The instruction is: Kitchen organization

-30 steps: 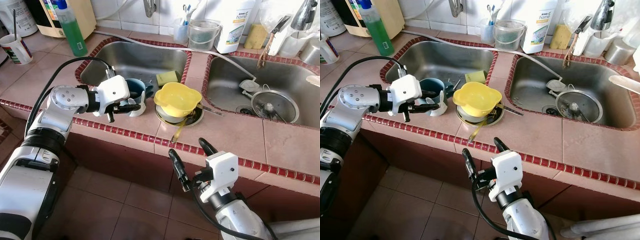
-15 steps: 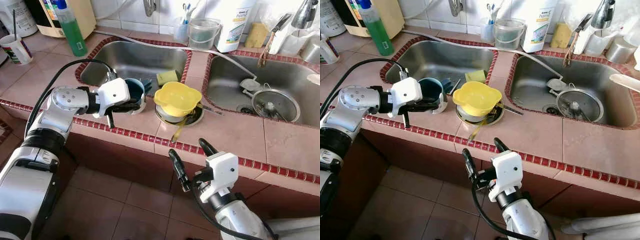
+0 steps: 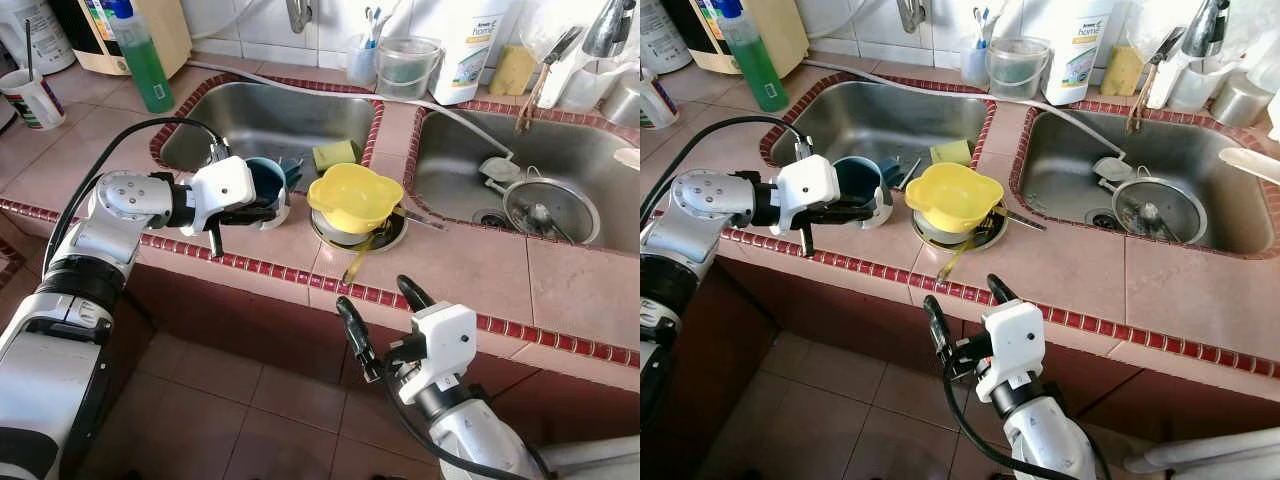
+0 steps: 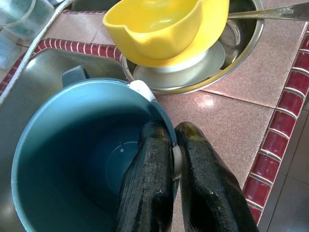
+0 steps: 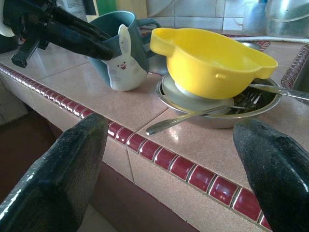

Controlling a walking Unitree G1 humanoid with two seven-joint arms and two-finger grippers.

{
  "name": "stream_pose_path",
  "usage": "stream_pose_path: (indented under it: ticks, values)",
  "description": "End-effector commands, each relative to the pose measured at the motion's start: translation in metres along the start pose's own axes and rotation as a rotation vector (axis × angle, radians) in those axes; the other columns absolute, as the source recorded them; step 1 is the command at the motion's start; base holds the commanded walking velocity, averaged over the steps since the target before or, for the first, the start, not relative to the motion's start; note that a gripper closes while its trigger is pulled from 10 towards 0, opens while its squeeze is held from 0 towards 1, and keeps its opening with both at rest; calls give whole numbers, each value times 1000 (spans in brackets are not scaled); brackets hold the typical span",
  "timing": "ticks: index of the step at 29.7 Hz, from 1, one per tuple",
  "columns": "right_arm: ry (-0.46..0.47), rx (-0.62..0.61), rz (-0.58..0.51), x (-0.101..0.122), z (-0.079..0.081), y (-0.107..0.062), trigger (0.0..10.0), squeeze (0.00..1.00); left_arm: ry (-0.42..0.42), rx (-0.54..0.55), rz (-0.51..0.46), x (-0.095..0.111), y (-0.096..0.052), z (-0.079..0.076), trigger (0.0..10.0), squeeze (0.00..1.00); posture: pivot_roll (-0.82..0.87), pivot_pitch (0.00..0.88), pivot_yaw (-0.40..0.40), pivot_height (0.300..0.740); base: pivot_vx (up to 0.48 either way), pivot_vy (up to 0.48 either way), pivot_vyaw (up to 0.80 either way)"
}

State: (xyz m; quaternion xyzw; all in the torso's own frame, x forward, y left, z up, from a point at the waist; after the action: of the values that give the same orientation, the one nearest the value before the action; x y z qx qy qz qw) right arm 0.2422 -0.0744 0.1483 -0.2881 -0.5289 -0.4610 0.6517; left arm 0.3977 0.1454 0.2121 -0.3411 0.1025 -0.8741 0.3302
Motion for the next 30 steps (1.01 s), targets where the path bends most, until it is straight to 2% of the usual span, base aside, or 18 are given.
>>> stream_pose_path:
  ticks: [1, 9, 13, 20, 25, 27, 29, 30]
  values:
    - [7, 2, -3, 1, 2, 0, 10000, 0, -2, -29, 28, -7, -5, -5, 0, 0, -167, 169, 64, 732, 0, 0, 0]
    - [8, 0, -8, 2, 1, 1, 10000, 0, -5, -6, 45, -9, -9, -1, 0, 0, -165, 164, 62, 732, 0, 0, 0]
    - [7, -2, -9, 2, 1, 1, 10000, 0, -33, 24, 41, -11, -11, 1, 0, 0, -169, 156, 58, 732, 0, 0, 0]
    - [3, 1, -14, 3, -1, 3, 10000, 0, -111, 197, 57, -16, -22, 22, 0, 0, -170, 139, 47, 732, 0, 0, 0]
    - [4, 3, -21, 4, -1, 6, 10000, 0, -127, 300, 66, -18, -29, 35, 0, 0, -167, 128, 41, 732, 0, 0, 0]
    - [4, 5, -26, 4, -1, 8, 10000, 0, -139, 378, 71, -18, -34, 43, 0, 0, -166, 112, 39, 732, 0, 0, 0]
    - [1, 3, -40, 5, -3, 13, 10000, 0, -161, 480, 72, -18, -39, 54, 10000, 0, -165, 96, 35, 732, 0, 0, 0]
    - [1, 3, -40, 5, -3, 13, 10000, 0, -161, 480, 72, -18, -39, 54, 10000, 0, -165, 96, 35, 732, 0, 0, 0]
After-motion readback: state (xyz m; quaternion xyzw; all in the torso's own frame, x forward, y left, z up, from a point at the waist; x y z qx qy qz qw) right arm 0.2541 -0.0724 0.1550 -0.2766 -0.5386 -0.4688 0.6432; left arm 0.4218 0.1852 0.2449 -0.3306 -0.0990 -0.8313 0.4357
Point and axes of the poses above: a point about 5 cm out from each wrist's last joint towards the gripper, its own y axis pointing out of the wrist towards the gripper, its own x axis along the axis of the wrist's last joint, z = x × y, the point moved 4 cm from there along y, pointing out of the wrist towards the gripper, and after that the axes turned 15 degrees about y, right-handed, at the moved point
